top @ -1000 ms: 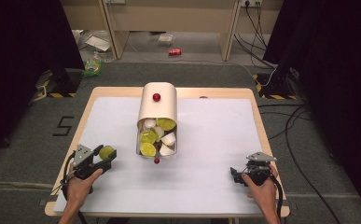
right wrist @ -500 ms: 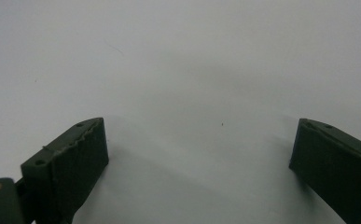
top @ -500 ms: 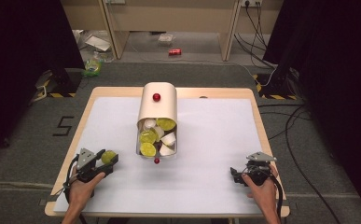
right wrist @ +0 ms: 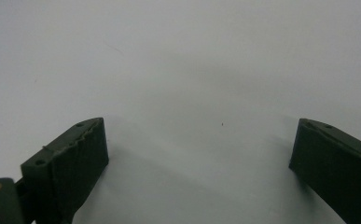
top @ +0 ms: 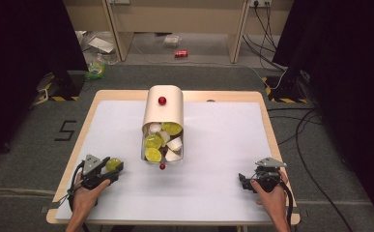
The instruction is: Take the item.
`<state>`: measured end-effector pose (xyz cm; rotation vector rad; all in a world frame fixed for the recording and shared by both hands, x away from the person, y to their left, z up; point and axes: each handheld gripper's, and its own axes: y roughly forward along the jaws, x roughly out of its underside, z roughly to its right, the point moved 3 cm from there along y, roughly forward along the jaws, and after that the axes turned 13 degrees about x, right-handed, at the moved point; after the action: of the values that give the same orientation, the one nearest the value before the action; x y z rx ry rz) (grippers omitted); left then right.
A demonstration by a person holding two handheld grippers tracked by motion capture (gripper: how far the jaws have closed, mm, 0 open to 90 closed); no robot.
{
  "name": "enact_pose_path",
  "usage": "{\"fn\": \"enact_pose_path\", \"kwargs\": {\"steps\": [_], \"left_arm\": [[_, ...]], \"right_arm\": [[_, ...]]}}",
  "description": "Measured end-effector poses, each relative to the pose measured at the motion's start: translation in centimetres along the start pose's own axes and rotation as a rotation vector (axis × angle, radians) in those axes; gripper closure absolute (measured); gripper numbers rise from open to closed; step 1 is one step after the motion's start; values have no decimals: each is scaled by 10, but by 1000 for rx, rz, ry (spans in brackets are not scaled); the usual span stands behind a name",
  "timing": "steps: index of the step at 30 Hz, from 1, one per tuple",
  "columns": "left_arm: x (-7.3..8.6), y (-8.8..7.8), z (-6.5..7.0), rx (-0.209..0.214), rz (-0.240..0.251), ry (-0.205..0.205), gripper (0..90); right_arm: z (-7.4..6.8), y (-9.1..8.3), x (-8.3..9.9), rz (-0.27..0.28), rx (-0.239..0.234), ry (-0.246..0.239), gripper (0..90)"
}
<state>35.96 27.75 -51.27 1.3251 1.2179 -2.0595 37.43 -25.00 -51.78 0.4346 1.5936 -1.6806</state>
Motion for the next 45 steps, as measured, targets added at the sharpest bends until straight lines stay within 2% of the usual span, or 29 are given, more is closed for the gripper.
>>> {"fn": "enact_pose_path", "kwargs": {"steps": [6, 12, 16, 19, 25, 26, 33, 39, 45], "left_arm": [[0, 1, -1, -5, -8, -12, 396], [0, 1, 0, -9, -12, -7, 373], [0, -1, -1, -2, 10, -8, 332], [-2, -2, -1, -14, 20, -10, 295], [-9, -10, 2, -22, 56, -16, 274], [-10, -12, 5, -12, 65, -37, 270], [-20, -21, 13, -14, 97, 4, 223], [-23, -23, 21, 10, 98, 18, 200], [-26, -28, 24, 20, 114, 7, 177]], "right_arm": [[0, 0, 0, 0, 0, 0, 42], [0, 0, 0, 0, -1, 0, 42], [0, 0, 0, 0, 0, 1, 42], [0, 0, 0, 0, -1, 1, 43], [0, 0, 0, 0, -1, 1, 42], [0, 0, 0, 0, -1, 1, 42], [0, 0, 0, 0, -1, 1, 42], [0, 0, 0, 0, -1, 1, 42], [0, 0, 0, 1, 0, 0, 42]]}}
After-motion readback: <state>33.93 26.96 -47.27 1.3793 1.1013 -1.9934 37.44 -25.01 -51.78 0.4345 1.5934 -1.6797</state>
